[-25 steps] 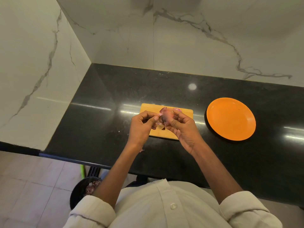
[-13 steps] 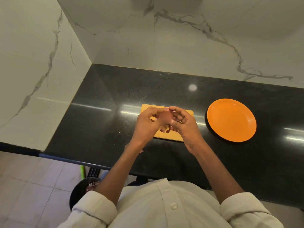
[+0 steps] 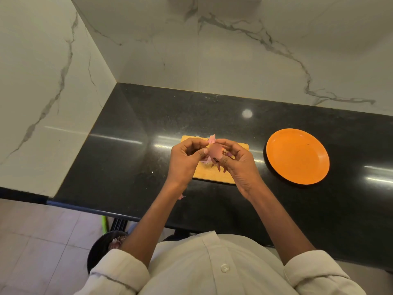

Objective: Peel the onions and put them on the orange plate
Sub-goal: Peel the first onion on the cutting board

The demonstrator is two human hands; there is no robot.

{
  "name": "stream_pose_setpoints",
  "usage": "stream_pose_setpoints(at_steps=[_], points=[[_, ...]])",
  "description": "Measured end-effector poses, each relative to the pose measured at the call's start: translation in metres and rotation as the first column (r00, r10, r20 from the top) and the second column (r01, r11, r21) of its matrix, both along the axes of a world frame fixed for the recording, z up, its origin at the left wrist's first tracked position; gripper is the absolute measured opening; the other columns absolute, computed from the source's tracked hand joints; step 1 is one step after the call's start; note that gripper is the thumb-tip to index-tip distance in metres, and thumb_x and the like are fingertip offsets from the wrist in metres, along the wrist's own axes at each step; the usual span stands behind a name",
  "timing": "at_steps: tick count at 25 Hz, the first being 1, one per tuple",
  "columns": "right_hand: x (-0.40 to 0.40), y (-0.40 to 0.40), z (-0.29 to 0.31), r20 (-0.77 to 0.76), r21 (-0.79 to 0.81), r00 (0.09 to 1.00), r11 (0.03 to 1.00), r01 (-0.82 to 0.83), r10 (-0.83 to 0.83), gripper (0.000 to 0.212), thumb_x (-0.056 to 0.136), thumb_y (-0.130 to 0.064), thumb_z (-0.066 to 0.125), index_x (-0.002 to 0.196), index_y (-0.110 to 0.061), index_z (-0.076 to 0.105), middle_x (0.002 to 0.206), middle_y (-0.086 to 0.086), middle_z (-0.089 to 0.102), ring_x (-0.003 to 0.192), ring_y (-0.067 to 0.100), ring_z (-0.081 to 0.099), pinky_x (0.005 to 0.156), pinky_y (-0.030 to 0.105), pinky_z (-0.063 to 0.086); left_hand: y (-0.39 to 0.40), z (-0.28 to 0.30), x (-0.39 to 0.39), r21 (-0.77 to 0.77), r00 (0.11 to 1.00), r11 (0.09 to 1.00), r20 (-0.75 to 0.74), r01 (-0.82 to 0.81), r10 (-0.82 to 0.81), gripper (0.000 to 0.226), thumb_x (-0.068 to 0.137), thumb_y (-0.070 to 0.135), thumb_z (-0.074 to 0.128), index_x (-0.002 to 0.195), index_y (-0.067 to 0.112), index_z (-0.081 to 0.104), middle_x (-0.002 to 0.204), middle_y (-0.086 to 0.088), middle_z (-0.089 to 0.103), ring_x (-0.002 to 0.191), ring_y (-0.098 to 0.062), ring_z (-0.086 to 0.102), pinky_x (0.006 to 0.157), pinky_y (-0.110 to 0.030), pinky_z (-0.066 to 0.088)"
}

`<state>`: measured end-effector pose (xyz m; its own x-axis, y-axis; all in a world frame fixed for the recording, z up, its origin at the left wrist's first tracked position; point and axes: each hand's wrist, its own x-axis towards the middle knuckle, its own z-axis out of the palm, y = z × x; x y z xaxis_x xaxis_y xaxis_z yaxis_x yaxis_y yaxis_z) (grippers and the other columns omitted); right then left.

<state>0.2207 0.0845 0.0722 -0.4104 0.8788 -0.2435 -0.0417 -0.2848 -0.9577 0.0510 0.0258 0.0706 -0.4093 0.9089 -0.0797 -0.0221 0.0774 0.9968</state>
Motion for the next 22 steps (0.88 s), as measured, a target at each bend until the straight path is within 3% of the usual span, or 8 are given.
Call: stream_pose_setpoints(at_steps=[3, 5, 8, 14, 19, 22], points=[[0.002, 0.001, 0.001, 0.033, -0.003, 0.999, 0.999, 0.038, -0.038, 0.042, 0.088, -0.007, 0.082, 0.126, -0.018, 0.069, 0.114, -0.002, 0.078, 0.099, 0.016, 0.072, 0.068, 0.029, 0.052, -0.003, -0.009, -0.007, -0.118, 0.996, 0.991, -0.066, -0.065, 0.058, 0.019, 0.094, -0.002, 0.075, 0.1, 0.016, 0.078, 0.091, -0.006, 0.078, 0.084, -0.02, 0.075, 0.08, -0.042, 0.064], [0.003, 0.001, 0.002, 0.077, 0.027, 0.997, 0.999, 0.031, -0.033, 0.041, 0.086, -0.008, 0.084, 0.124, -0.016, 0.071, 0.107, -0.007, 0.079, 0.094, 0.007, 0.072, 0.067, 0.023, 0.054, -0.004, -0.011, -0.009, -0.175, 0.986, 0.984, -0.167, -0.031, 0.001, 0.015, 0.096, 0.007, 0.076, 0.102, 0.02, 0.079, 0.095, 0.0, 0.078, 0.093, -0.018, 0.076, 0.087, -0.045, 0.065], [0.002, -0.002, 0.003, 0.12, 0.092, 0.993, 0.996, -0.008, -0.003, 0.038, 0.084, -0.011, 0.085, 0.12, -0.015, 0.073, 0.105, -0.011, 0.078, 0.098, 0.003, 0.072, 0.075, 0.017, 0.056, -0.005, -0.001, -0.003, -0.103, 0.968, 0.994, -0.244, 0.031, -0.056, 0.015, 0.098, 0.025, 0.078, 0.113, 0.024, 0.077, 0.106, 0.007, 0.076, 0.099, -0.016, 0.073, 0.087, -0.038, 0.063], [0.003, -0.001, 0.004, 0.089, 0.066, 0.996, 0.998, 0.017, -0.023, 0.038, 0.083, -0.017, 0.086, 0.119, -0.017, 0.076, 0.108, -0.004, 0.078, 0.105, 0.012, 0.073, 0.09, 0.033, 0.063, -0.003, 0.006, 0.003, -0.004, 0.985, 0.994, -0.133, 0.111, -0.111, 0.019, 0.094, 0.016, 0.081, 0.113, 0.015, 0.078, 0.099, -0.007, 0.077, 0.097, -0.023, 0.075, 0.088, -0.032, 0.063], [0.0, 0.0, 0.008, 0.104, 0.094, 0.994, 0.995, 0.026, -0.036, 0.045, 0.08, -0.006, 0.087, 0.121, -0.016, 0.074, 0.104, -0.013, 0.077, 0.1, 0.0, 0.071, 0.081, 0.017, 0.058, 0.001, 0.011, 0.009, -0.004, 0.99, 0.999, -0.133, 0.039, -0.04, 0.018, 0.091, 0.025, 0.085, 0.104, 0.014, 0.079, 0.096, -0.004, 0.078, 0.092, -0.022, 0.077, 0.085, -0.039, 0.065], [-0.004, 0.002, 0.008, 0.184, 0.169, 0.982, 0.985, 0.021, -0.052, 0.051, 0.074, -0.006, 0.092, 0.117, -0.019, 0.068, 0.108, -0.007, 0.072, 0.098, -0.001, 0.069, 0.081, 0.017, 0.057, 0.004, 0.014, 0.009, -0.061, 0.993, 0.998, -0.112, 0.034, -0.04, 0.016, 0.09, 0.027, 0.085, 0.1, 0.015, 0.083, 0.093, -0.001, 0.08, 0.092, -0.02, 0.077, 0.086, -0.045, 0.065]])
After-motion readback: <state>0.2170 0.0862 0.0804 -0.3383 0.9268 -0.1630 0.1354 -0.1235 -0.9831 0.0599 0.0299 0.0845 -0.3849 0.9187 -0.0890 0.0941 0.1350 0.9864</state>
